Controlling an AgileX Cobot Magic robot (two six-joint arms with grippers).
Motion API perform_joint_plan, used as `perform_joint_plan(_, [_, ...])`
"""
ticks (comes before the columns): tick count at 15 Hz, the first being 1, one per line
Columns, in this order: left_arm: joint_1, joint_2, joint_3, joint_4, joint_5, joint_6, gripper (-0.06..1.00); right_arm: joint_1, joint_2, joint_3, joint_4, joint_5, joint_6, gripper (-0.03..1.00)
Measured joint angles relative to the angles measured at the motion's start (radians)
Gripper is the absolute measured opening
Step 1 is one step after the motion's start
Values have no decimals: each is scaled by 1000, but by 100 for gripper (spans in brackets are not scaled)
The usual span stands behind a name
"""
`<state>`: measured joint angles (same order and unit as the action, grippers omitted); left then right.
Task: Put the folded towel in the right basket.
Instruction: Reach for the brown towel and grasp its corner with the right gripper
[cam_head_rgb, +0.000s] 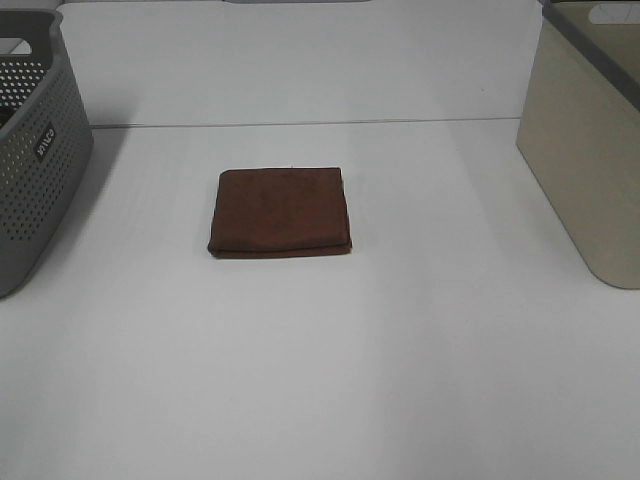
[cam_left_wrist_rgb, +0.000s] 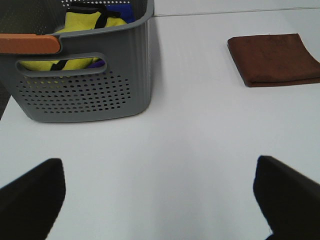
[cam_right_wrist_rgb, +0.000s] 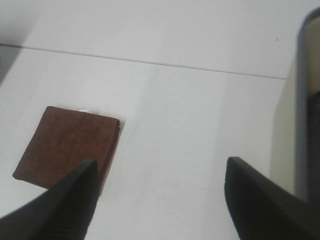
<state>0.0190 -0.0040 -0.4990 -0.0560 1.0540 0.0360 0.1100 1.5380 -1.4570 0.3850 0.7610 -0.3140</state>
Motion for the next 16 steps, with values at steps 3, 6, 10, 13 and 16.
perform_joint_plan(3, [0,0,0,0,0,0,97,133,168,-109,-7,22,-6,68])
perform_joint_plan(6, [0,0,0,0,0,0,97,186,314,-155,4,71,27,68])
perform_joint_plan(10, [0,0,0,0,0,0,97,187,505,-253,25,218,71,68])
perform_joint_plan(13, [0,0,0,0,0,0,97,164,632,-342,55,306,87,68])
perform_joint_plan(16, [0,0,0,0,0,0,97,146,738,-414,138,331,60,68])
